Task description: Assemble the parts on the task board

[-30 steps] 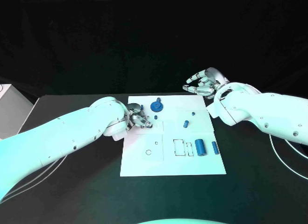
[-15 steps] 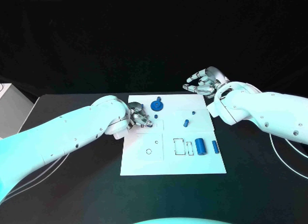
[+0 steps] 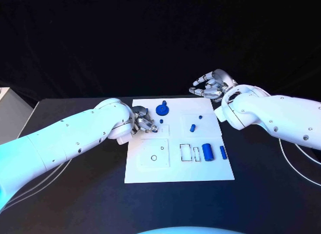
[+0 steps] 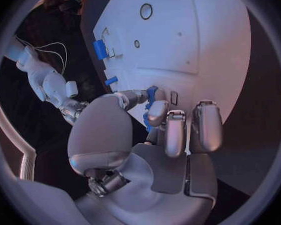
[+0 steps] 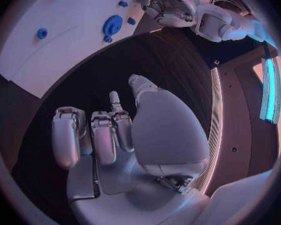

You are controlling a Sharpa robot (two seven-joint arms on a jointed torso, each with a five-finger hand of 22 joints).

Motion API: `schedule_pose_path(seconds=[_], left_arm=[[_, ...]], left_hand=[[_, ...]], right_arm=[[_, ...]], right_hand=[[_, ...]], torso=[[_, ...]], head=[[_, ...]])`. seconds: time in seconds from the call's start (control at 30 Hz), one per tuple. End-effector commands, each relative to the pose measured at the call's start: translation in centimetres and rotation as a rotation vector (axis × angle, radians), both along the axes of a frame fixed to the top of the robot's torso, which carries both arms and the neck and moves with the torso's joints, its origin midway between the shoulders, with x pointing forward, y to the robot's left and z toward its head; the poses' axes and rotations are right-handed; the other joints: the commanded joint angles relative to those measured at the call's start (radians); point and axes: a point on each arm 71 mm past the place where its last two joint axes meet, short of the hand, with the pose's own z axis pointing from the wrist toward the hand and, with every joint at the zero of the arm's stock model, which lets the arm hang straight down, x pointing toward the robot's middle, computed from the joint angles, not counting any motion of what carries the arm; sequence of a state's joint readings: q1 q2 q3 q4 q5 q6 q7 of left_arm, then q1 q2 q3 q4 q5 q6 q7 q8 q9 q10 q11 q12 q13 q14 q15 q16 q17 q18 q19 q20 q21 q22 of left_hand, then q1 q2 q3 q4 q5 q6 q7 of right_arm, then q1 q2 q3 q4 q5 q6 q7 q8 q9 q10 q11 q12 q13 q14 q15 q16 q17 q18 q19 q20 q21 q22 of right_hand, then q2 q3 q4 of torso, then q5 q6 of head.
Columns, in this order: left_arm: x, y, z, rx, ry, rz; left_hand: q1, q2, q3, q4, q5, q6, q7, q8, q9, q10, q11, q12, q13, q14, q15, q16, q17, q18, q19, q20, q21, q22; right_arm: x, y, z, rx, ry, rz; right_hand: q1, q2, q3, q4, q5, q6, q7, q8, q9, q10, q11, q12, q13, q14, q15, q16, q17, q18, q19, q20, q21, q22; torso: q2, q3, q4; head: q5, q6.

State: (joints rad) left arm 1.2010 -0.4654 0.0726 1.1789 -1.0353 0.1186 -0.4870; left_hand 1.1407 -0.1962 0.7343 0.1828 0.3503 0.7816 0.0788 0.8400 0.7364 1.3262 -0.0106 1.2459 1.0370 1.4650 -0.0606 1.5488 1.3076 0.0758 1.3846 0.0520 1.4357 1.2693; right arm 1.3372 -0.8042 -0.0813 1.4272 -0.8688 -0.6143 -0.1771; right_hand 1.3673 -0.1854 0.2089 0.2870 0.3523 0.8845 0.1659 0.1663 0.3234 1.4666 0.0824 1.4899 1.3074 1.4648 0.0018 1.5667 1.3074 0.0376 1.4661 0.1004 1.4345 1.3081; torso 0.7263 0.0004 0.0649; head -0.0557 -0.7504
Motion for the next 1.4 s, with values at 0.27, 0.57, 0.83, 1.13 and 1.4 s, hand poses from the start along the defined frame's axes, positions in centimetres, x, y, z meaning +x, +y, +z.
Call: schedule_pose_path(seconds=[0.27, 0.57, 0.83, 1.13, 1.4], left_arm=[[-0.04, -0.14, -0.76, 0.002, 0.072, -0.013], [0.12, -0.30, -0.84, 0.003, 0.074, -0.011], [0.22, -0.53, -0.85, -0.001, 0.069, -0.008], [0.37, -0.61, -0.78, -0.002, 0.049, 0.003], [0.44, -0.58, -0.74, 0.003, 0.036, 0.007]], left_hand=[[0.003, 0.009, 0.169, -0.177, 0.007, 0.016, -0.012, -0.003, 0.001, 0.009, -0.001, -0.001, 0.003, 0.096, -0.007, 0.003, 0.231, -0.009, 0.004, -0.006, 0.002, 0.002], [-0.003, 0.008, 0.165, -0.175, 0.006, 0.019, -0.012, -0.004, 0.003, 0.014, 0.000, 0.002, 0.008, 0.096, -0.007, 0.004, 0.232, -0.009, 0.005, -0.007, 0.002, 0.003], [-0.028, 0.007, 0.102, -0.156, -0.013, 0.023, -0.023, -0.015, 0.014, 0.021, -0.007, -0.003, 0.001, 0.097, -0.010, 0.005, 0.235, -0.010, 0.004, -0.009, 0.000, 0.003], [-0.034, 0.012, 0.043, -0.132, -0.022, 0.032, -0.030, -0.031, 0.016, 0.020, -0.012, -0.005, 0.004, 0.095, -0.015, 0.002, 0.230, -0.009, 0.003, -0.014, -0.004, -0.001], [-0.034, 0.016, 0.035, -0.127, -0.023, 0.033, -0.031, -0.034, 0.017, 0.018, -0.012, -0.006, 0.002, 0.095, -0.016, 0.002, 0.229, -0.009, 0.002, -0.015, -0.005, -0.003]], right_arm=[[0.02, 0.21, -0.08, -0.010, -0.001, 0.015], [0.01, 0.27, -0.11, -0.010, -0.001, 0.017], [0.00, 0.29, -0.12, -0.010, 0.000, 0.018], [-0.01, 0.28, -0.12, -0.010, 0.000, 0.019], [-0.02, 0.27, -0.17, -0.011, 0.001, 0.019]], right_hand=[[-0.011, -0.001, 0.005, 0.001, 0.004, -0.005, 0.002, 0.001, 0.000, 0.020, 0.000, 0.002, 0.186, 0.105, 0.001, 0.003, 0.261, -0.001, 0.059, -0.001, -0.006, 0.130], [-0.015, -0.003, 0.011, 0.001, 0.004, -0.006, 0.002, 0.001, -0.001, 0.020, 0.000, 0.002, 0.185, 0.105, 0.001, 0.003, 0.260, -0.001, 0.059, -0.001, -0.007, 0.128], [-0.015, -0.003, 0.011, 0.001, 0.004, -0.006, 0.002, 0.001, -0.001, 0.020, 0.000, 0.002, 0.185, 0.105, 0.001, 0.003, 0.260, -0.001, 0.059, -0.001, -0.007, 0.128], [-0.015, -0.003, 0.011, 0.001, 0.004, -0.006, 0.002, 0.001, -0.001, 0.020, 0.000, 0.002, 0.185, 0.105, 0.001, 0.003, 0.260, -0.001, 0.059, -0.001, -0.007, 0.128], [-0.015, -0.003, 0.011, 0.001, 0.004, -0.006, 0.002, 0.001, -0.001, 0.020, 0.000, 0.002, 0.185, 0.105, 0.001, 0.003, 0.260, -0.001, 0.059, -0.001, -0.007, 0.128]], torso=[[-0.001, -0.0006, 0.0019], [0.000, -0.0013, 0.0008], [0.000, -0.0013, 0.0007], [0.000, -0.0015, 0.0009], [-0.001, -0.0016, 0.0013]], head=[[-0.001, -0.001], [-0.009, -0.001], [-0.014, -0.003], [-0.015, -0.005], [-0.015, -0.007]])
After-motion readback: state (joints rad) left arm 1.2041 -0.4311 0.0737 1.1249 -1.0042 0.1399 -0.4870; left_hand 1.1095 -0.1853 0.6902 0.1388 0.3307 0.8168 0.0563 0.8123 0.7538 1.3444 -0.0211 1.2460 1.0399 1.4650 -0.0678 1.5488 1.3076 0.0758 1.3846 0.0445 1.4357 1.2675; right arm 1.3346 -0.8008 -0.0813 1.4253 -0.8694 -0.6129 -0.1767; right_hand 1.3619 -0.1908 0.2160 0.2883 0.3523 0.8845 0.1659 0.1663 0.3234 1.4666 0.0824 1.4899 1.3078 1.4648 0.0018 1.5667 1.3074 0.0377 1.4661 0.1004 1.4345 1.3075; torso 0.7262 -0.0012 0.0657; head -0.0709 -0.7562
